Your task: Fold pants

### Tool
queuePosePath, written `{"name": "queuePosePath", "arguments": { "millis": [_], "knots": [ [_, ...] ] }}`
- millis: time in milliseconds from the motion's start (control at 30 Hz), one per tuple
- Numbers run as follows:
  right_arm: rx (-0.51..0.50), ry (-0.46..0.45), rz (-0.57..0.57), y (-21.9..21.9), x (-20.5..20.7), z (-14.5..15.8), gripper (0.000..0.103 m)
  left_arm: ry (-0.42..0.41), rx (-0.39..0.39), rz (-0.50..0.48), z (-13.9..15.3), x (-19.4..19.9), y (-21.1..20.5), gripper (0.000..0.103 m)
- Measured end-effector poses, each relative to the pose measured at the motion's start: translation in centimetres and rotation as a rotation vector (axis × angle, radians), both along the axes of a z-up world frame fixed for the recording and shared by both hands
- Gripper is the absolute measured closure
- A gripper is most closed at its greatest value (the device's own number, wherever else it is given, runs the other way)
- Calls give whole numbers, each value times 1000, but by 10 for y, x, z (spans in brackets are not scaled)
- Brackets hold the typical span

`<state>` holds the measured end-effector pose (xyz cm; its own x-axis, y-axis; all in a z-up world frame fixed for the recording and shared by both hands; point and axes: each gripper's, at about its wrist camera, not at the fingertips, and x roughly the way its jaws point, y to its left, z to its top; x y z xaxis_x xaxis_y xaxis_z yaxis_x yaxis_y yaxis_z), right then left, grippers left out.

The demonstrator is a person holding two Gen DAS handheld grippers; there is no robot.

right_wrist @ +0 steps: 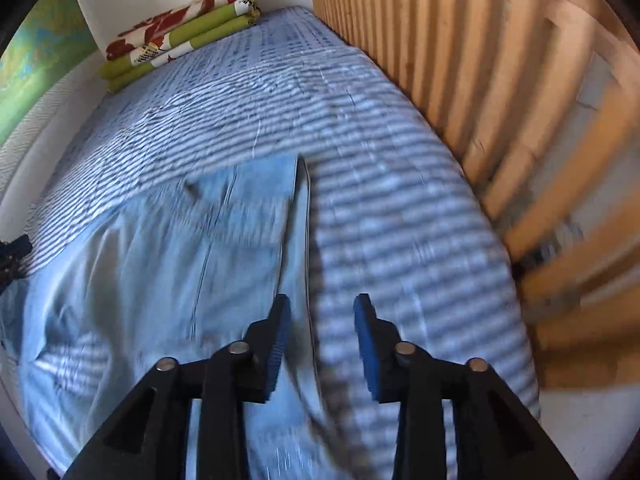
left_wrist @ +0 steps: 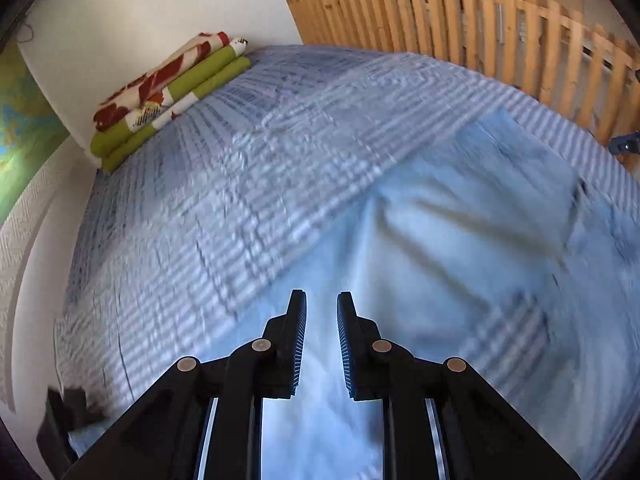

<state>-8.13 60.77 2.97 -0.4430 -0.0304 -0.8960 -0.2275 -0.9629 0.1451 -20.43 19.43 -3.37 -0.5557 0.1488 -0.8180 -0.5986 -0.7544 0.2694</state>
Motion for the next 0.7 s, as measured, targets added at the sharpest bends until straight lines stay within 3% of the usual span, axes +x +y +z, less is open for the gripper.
{"name": "queuePosePath", "arguments": {
  "millis": [200, 333, 400, 567, 633, 667, 700],
  "knots": [
    [-122, -113, -140, 5, 112, -30, 65, -74, 42, 88, -9, 117, -78, 86],
    [-361, -113, -224, 7, 158, -55, 61, -121, 31, 149, -28, 188, -123, 86],
    [-436, -104, -225, 3, 161, -63, 57, -167, 50, 190, -39, 215, -143, 86],
    [-491, -100, -203, -16, 139, -79, 54, -245, 63, 276, -66, 244, -178, 86],
    [-461, -84, -201, -26, 130, -79, 55, -249, 58, 308, -72, 247, -186, 86],
    [-442, -69, -195, -31, 127, -77, 60, -250, 58, 320, -74, 247, -190, 86],
    [-415, -65, -185, -37, 125, -75, 73, -254, 67, 332, -76, 249, -195, 86]
  ]
}}
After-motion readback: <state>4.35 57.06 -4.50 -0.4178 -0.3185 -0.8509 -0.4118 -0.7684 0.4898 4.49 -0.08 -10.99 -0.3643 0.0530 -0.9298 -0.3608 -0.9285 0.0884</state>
